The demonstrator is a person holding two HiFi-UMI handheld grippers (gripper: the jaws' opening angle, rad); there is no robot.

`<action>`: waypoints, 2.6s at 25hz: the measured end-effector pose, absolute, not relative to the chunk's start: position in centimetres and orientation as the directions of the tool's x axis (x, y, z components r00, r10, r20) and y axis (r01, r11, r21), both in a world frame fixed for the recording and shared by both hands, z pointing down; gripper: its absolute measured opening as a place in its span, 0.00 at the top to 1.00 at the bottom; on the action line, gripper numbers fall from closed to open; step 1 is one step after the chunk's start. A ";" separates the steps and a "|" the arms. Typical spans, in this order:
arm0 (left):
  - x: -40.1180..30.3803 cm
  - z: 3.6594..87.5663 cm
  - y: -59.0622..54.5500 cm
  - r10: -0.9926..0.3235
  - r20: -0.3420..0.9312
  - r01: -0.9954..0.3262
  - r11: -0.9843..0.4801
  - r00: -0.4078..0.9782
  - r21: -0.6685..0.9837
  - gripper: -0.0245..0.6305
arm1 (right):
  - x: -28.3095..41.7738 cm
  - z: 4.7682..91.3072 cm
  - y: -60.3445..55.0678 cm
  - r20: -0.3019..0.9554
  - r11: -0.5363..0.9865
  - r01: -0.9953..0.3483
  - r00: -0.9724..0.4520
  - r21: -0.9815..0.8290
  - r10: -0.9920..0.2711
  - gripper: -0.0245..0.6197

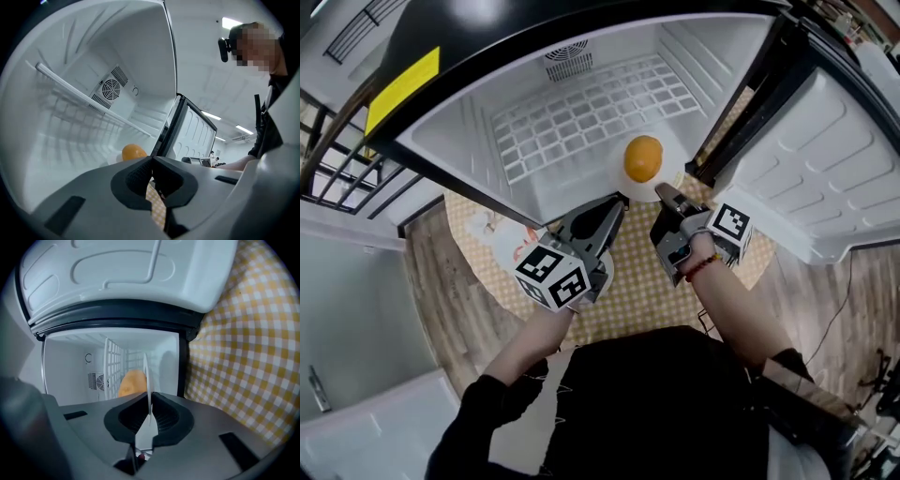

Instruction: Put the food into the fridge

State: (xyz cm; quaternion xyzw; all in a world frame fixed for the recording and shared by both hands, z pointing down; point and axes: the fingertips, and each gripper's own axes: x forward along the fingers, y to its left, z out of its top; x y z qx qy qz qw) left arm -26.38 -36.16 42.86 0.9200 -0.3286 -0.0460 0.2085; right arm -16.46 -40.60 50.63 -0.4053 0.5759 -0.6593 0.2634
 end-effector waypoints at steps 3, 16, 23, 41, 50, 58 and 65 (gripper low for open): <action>-26.5 42.8 -36.3 -0.620 0.058 -0.582 -0.697 0.783 0.419 0.94 | -16.7 51.0 -41.6 0.259 -0.218 -0.139 -0.518 -0.966 -0.815 0.92; -26.3 41.9 -37.4 -0.629 0.051 -0.583 -0.684 0.776 0.438 0.94 | -16.8 53.1 -46.2 0.413 -0.313 -0.289 -0.420 -0.905 -0.808 0.92; -27.1 42.1 -37.7 -0.646 0.058 -0.603 -0.671 0.761 0.432 0.94 | -17.6 53.7 -47.4 0.451 -0.313 -0.352 -0.439 -0.882 -0.777 0.93; -27.9 44.1 -36.6 -0.668 0.086 -0.624 -0.632 0.739 0.460 0.94 | -17.2 54.1 -50.3 0.521 -0.186 -0.652 -0.367 -0.735 -0.771 0.88; -28.4 44.0 -36.7 -0.674 0.077 -0.626 -0.629 0.735 0.462 0.94 | -17.1 53.8 -51.1 0.549 -0.124 -0.777 -0.313 -0.618 -0.775 0.85; -28.5 44.0 -36.9 -0.676 0.075 -0.627 -0.627 0.733 0.462 0.94 | -16.9 53.6 -51.5 0.559 -0.048 -0.858 -0.289 -0.511 -0.777 0.81; -28.4 44.4 -36.8 -0.675 0.085 -0.628 -0.622 0.733 0.467 0.94 | -16.8 53.6 -51.8 0.555 -0.002 -0.892 -0.279 -0.451 -0.783 0.79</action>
